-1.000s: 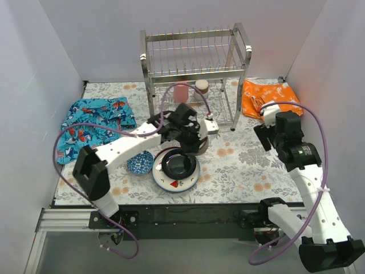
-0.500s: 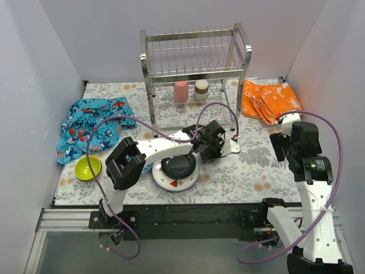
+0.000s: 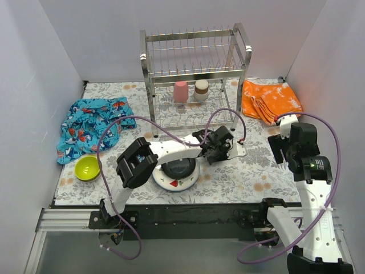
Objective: Load the mixed dishes into the dish rack
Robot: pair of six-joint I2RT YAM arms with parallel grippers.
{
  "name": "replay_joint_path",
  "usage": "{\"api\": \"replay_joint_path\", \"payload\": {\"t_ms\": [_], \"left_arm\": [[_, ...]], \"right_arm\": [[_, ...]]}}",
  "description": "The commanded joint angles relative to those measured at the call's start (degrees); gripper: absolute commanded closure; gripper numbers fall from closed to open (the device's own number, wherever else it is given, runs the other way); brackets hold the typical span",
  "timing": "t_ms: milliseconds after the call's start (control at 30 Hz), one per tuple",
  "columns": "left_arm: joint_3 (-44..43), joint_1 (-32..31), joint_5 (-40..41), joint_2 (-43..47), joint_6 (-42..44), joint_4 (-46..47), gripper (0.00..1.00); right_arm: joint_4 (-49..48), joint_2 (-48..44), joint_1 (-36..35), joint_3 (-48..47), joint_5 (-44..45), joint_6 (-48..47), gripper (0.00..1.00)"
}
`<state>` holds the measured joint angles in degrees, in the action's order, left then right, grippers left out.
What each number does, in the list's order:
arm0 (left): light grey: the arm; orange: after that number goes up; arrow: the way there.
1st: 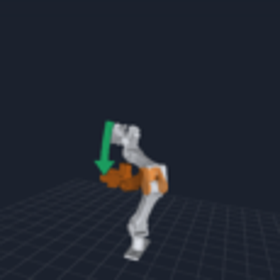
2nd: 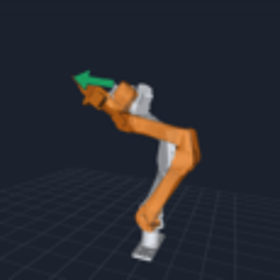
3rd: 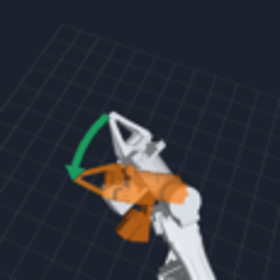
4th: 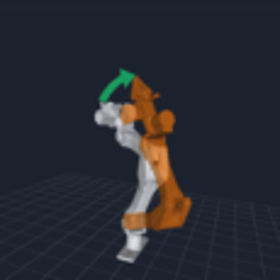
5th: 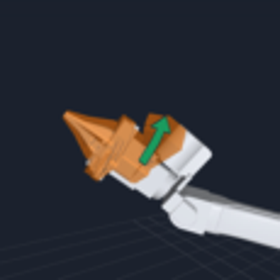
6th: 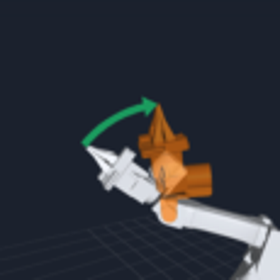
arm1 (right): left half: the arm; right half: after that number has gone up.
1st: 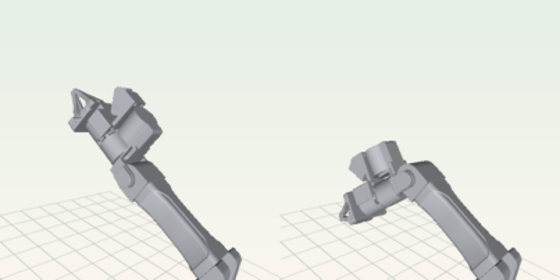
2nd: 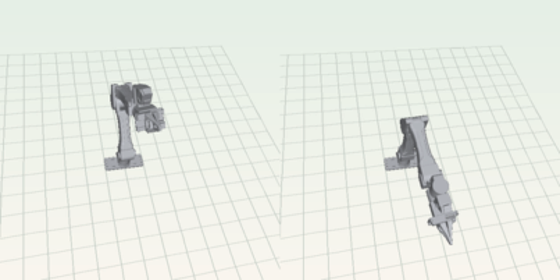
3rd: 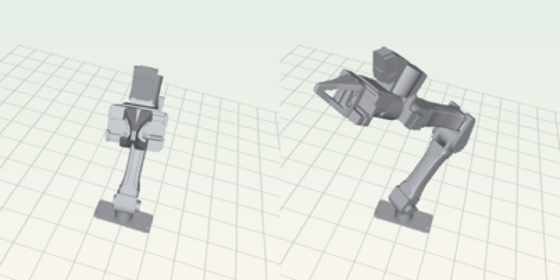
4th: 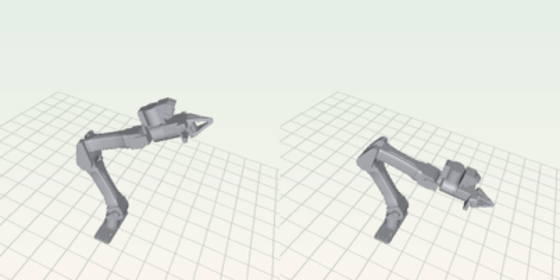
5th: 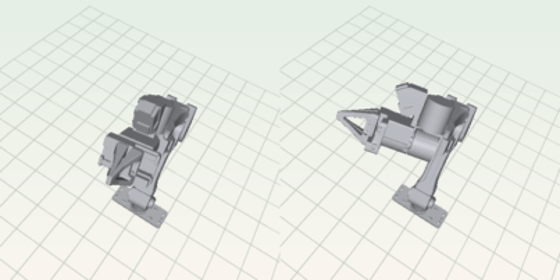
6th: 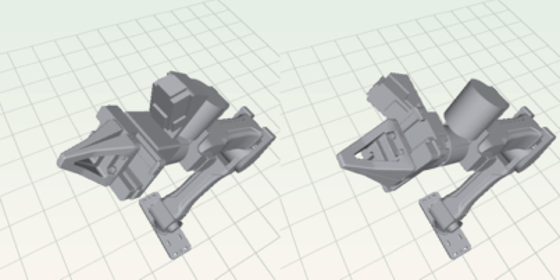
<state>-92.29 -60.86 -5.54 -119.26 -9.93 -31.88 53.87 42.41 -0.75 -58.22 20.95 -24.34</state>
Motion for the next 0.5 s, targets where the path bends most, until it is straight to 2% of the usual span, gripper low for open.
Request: {"api": "replay_joint_path", "payload": {"t_ms": [0,100,133,200,233,333,367,467], "left_arm": [[-4.9,0.3,1.0,0.0,-4.9,-1.6,1.00],[-5.0,1.8,-1.2,3.5,-10.7,2.3,1.00],[-4.8,2.5,-3.1,4.3,-16.2,3.5,1.00],[-3.7,5.1,-5.7,6.5,-21.8,7.3,1.00],[-2.4,6.2,-7.7,7.6,-27.9,9.2,1.00],[5.0,10.5,-16.4,12.2,-34.6,20.2,1.00],[7.0,10.9,-19.1,13.3,-37.8,27.0,1.00],[13.0,12.3,-23.9,15.8,-43.9,39.3,1.00]], "right_arm": [[-2.4,0.5,0.1,0.3,-1.3,-1.3,0.07],[-3.1,0.7,0.1,0.6,-1.4,-1.8,0.07],[-3.3,0.8,0.1,0.6,-1.5,-1.8,0.07],[-3.4,1.2,0.2,0.7,-1.7,-1.4,0.07],[-3.3,1.6,0.1,0.6,-1.7,-1.2,0.07],[-3.3,2.6,0.2,-0.1,-1.8,-1.1,0.07],[-3.4,2.8,0.1,-0.3,-1.8,-1.1,0.08],[-3.2,3.6,0.1,-1.3,-1.1,-1.4,0.08]]}}
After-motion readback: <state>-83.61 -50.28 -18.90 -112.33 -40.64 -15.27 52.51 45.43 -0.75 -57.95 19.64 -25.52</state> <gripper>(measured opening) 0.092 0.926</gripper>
